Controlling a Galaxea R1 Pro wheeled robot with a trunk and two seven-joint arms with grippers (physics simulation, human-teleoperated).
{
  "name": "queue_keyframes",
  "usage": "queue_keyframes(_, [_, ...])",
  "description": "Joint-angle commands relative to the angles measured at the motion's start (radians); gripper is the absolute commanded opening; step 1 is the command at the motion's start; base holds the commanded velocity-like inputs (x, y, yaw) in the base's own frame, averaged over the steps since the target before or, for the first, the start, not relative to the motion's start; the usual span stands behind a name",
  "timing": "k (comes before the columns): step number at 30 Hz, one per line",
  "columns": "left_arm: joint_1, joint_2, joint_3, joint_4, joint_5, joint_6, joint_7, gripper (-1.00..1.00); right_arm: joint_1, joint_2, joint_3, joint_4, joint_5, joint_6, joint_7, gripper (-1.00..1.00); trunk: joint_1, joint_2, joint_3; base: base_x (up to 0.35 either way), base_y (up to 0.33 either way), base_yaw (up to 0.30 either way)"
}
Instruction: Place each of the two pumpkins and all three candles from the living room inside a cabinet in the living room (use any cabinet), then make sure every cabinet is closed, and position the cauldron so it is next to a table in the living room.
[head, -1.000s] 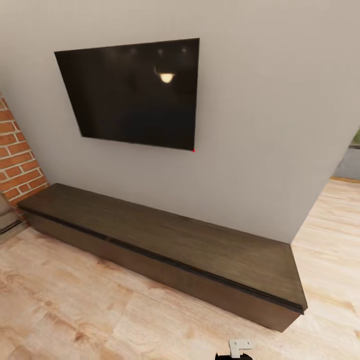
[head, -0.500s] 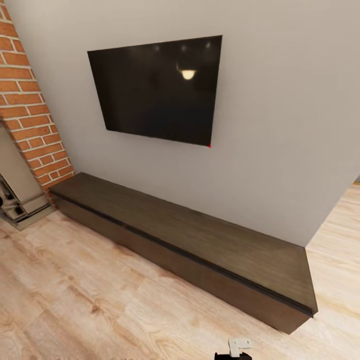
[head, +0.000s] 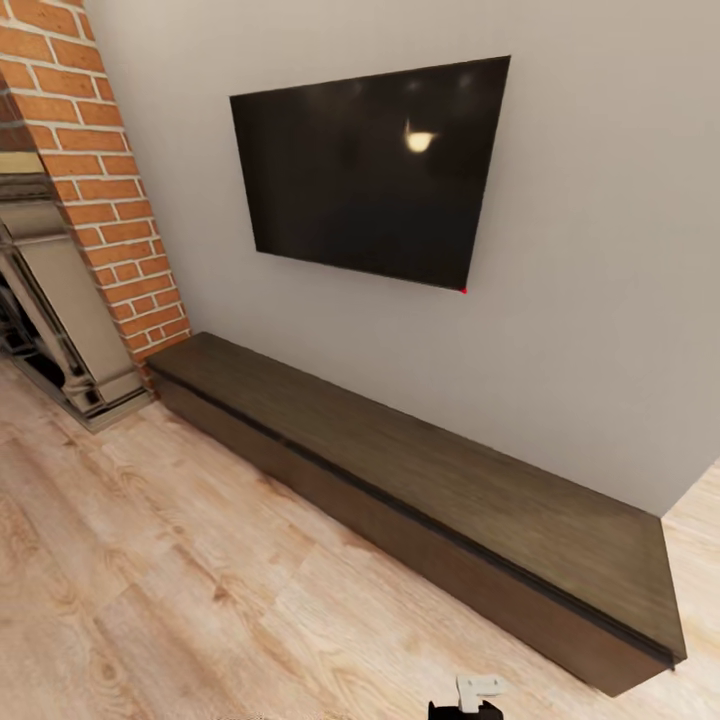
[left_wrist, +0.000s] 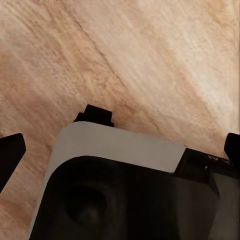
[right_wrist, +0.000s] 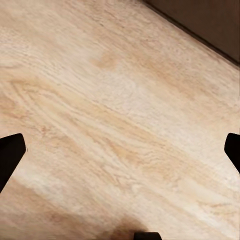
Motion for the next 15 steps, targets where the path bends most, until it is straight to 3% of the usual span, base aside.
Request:
queue_keyframes(1, [-0.001, 0.0, -0.007, 0.0, 0.009, -0.01, -0.003, 1.0, -0.001, 0.001, 0.008, 0.004, -0.007, -0.026, 0.001, 1.0, 0.0, 0.0, -0.002, 0.0, 0.0, 0.22])
queue_keyframes(9, [-0.001, 0.003, -0.007, -0.007, 0.008, -0.031, -0.003, 1.0, 0.005, 0.001, 0.009, 0.006, -0.005, -0.075, 0.002, 1.0, 0.0, 0.0, -0.009, 0.032, 0.0, 0.224])
queue_keyframes(15, [-0.001, 0.006, -0.006, -0.004, 0.009, -0.035, -0.003, 1.0, 0.022, 0.001, 0.01, 0.006, -0.004, -0.115, 0.002, 1.0, 0.0, 0.0, -0.01, 0.278, 0.001, 0.261])
